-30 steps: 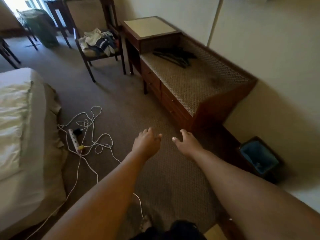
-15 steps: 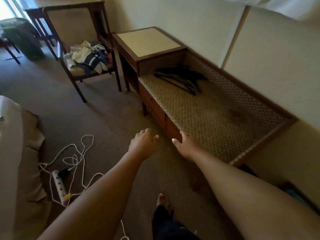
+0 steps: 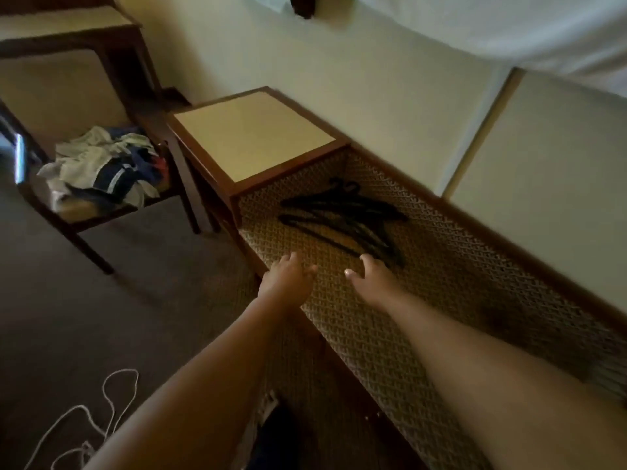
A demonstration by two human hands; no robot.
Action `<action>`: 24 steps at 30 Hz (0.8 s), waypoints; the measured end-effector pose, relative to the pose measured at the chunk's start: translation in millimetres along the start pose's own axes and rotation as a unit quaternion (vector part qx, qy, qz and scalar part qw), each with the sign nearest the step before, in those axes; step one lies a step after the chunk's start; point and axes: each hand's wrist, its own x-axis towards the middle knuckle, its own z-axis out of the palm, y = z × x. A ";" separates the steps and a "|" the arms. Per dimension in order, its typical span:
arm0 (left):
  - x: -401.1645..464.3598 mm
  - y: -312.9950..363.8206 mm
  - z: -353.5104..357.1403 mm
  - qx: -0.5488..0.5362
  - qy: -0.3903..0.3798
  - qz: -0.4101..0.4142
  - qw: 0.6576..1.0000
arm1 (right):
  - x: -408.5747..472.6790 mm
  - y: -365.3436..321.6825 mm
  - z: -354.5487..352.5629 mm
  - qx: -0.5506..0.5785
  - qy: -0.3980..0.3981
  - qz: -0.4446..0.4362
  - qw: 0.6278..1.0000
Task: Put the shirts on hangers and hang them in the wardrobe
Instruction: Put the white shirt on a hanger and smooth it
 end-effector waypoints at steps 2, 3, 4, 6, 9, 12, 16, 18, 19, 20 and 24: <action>51.3 -1.7 -12.4 0.003 -0.014 0.016 1.000 | 42.5 -10.8 -7.7 0.001 0.000 0.018 1.000; 75.2 -2.4 -17.0 0.008 -0.022 0.024 0.999 | 63.0 -14.9 -11.2 0.002 0.001 0.023 1.000; 99.1 -3.1 -20.9 0.016 -0.033 0.030 0.999 | 82.9 -18.3 -14.8 0.007 0.001 0.029 1.000; 143.4 -2.9 -27.8 0.027 -0.053 0.037 0.998 | 118.1 -22.8 -22.7 0.026 0.002 0.051 0.998; 207.4 -0.4 -32.8 0.036 -0.089 0.047 0.994 | 164.6 -22.0 -35.7 0.043 0.009 0.079 0.996; 269.9 2.9 -31.0 0.027 -0.109 0.040 0.993 | 215.3 -17.1 -46.6 0.049 0.009 0.105 0.993; 332.0 2.9 -19.6 0.015 -0.123 0.016 0.992 | 285.6 -13.3 -50.1 0.062 0.010 0.118 0.991; 356.1 0.1 -10.1 0.024 -0.134 0.010 0.991 | 313.8 -9.1 -47.4 0.053 0.004 0.125 0.991; 368.5 -2.1 -5.8 0.031 -0.136 0.008 0.990 | 326.7 -6.4 -45.5 0.044 0.003 0.127 0.991; 380.5 -4.4 -2.2 0.036 -0.137 0.002 0.990 | 338.3 -3.8 -43.5 0.036 0.003 0.130 0.991; 425.5 -13.2 6.8 0.065 -0.124 -0.009 0.990 | 382.9 5.0 -38.3 0.008 0.007 0.121 0.993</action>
